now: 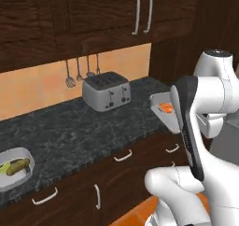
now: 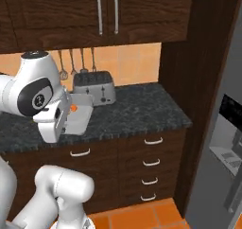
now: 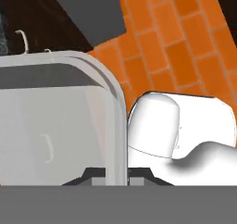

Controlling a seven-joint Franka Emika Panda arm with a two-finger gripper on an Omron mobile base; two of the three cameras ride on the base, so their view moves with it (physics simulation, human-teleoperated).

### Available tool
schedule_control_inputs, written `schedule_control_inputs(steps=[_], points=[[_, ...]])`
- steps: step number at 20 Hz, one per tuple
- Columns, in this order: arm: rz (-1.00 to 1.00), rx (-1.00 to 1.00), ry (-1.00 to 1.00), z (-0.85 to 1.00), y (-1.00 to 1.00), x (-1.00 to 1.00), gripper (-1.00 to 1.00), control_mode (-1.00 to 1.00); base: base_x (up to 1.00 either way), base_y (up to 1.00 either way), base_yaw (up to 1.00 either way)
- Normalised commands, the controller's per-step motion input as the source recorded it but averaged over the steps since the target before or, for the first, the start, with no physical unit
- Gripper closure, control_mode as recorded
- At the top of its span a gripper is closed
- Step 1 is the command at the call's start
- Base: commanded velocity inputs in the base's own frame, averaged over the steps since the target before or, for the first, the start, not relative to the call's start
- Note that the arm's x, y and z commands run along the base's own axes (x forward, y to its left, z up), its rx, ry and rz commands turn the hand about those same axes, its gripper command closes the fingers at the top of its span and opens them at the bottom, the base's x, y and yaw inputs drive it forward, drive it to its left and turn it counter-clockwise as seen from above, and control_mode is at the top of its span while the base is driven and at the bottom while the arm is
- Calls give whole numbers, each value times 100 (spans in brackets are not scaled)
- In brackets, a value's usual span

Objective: Take the meat container that has the shrimp and place it on the second highest rack of the freezer. Then take the vegetable container that has the lemon wedge and potato and place it on the highest rack of the freezer.

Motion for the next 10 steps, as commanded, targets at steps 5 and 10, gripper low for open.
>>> schedule_control_inputs(steps=[5,10], points=[[0,0,0,0,0,0,100,100,-25,0,-91],[0,0,0,0,0,0,100,100,-5,-4,-91]])
